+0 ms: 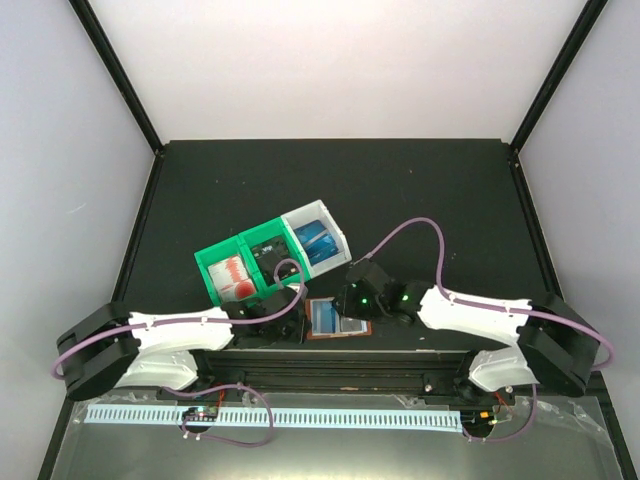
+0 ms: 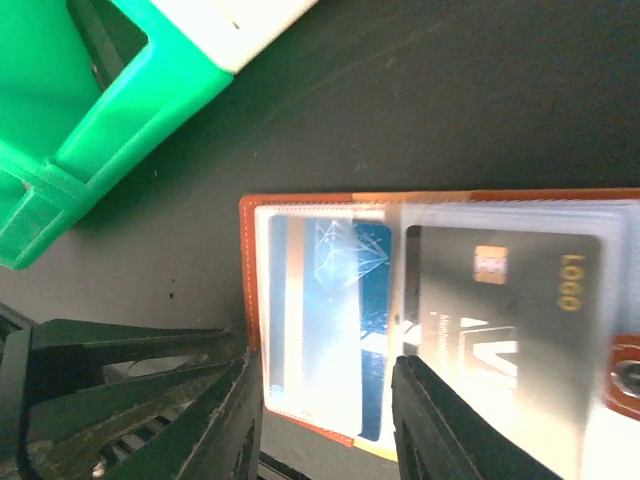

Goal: Put the credit cards into the card holder
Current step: Insert the credit card into the card holder.

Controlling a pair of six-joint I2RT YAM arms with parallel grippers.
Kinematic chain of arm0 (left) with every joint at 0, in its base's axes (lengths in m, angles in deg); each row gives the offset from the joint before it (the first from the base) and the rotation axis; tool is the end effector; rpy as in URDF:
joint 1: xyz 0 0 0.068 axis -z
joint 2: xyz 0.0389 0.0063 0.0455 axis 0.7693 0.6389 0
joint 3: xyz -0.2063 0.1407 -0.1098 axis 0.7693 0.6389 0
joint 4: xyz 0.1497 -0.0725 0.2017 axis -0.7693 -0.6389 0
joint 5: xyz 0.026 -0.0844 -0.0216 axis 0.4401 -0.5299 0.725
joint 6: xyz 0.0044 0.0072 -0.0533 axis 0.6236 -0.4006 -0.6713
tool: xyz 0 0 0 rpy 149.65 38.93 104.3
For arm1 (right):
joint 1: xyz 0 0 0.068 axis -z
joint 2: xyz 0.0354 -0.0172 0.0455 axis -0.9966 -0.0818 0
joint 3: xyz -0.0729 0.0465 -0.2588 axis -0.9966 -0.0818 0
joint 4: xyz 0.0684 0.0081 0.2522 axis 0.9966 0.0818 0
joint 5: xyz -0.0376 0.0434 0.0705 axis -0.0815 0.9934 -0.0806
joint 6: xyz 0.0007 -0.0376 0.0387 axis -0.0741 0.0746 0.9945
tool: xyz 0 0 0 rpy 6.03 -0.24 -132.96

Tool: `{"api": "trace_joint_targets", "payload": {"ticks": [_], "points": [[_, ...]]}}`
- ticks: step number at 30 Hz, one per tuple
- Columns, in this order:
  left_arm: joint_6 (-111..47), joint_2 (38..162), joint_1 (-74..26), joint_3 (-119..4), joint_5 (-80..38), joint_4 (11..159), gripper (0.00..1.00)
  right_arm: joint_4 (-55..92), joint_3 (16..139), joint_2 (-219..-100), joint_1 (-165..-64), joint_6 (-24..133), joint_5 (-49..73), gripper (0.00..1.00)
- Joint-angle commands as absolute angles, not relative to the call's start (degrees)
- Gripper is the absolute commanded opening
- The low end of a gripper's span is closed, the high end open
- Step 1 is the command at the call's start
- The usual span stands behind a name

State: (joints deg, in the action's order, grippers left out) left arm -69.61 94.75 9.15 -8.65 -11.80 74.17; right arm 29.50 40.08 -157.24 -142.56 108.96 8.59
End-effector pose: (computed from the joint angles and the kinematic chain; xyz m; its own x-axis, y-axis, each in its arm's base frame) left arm 0.1045 -0.1754 0.1342 -0.9227 0.0655 -0.3800 0.2356 0.8759 -0.4211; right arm 0.1388 0.2211 0.1731 -0.9639 0.1153 -0.2401 -0.0439 0.8204 0.5701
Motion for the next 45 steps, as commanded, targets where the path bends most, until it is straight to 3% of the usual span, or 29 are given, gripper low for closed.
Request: {"api": "trace_joint_targets", "payload": {"ticks": [1, 7, 12, 19, 29, 45], "points": [[-67.6, 90.8, 9.3, -8.9, -9.6, 71.6, 0.23, 38.6, 40.4, -154.0, -142.9, 110.5, -1.2, 0.40], [-66.2, 88.6, 9.2, -9.1, -9.3, 70.7, 0.32, 45.1, 39.2, -153.7, -142.9, 114.4, -3.5, 0.45], [-65.3, 90.2, 9.0, -9.2, -10.9, 72.1, 0.34, 43.3, 37.7, -153.8, -142.9, 114.3, -0.3, 0.45], [-65.1, 93.7, 8.9, -10.0, -12.3, 73.1, 0.28, 39.6, 38.5, -157.8, -142.9, 112.5, 3.4, 0.44], [-64.7, 96.7, 8.9, -11.0, -13.3, 73.4, 0.19, 34.3, 37.8, -158.4, -142.9, 111.6, 6.8, 0.32], [-64.5, 97.0, 8.9, -11.0, -13.5, 73.1, 0.18, 25.5, 35.2, -158.1, -142.9, 111.6, 10.9, 0.37]]}}
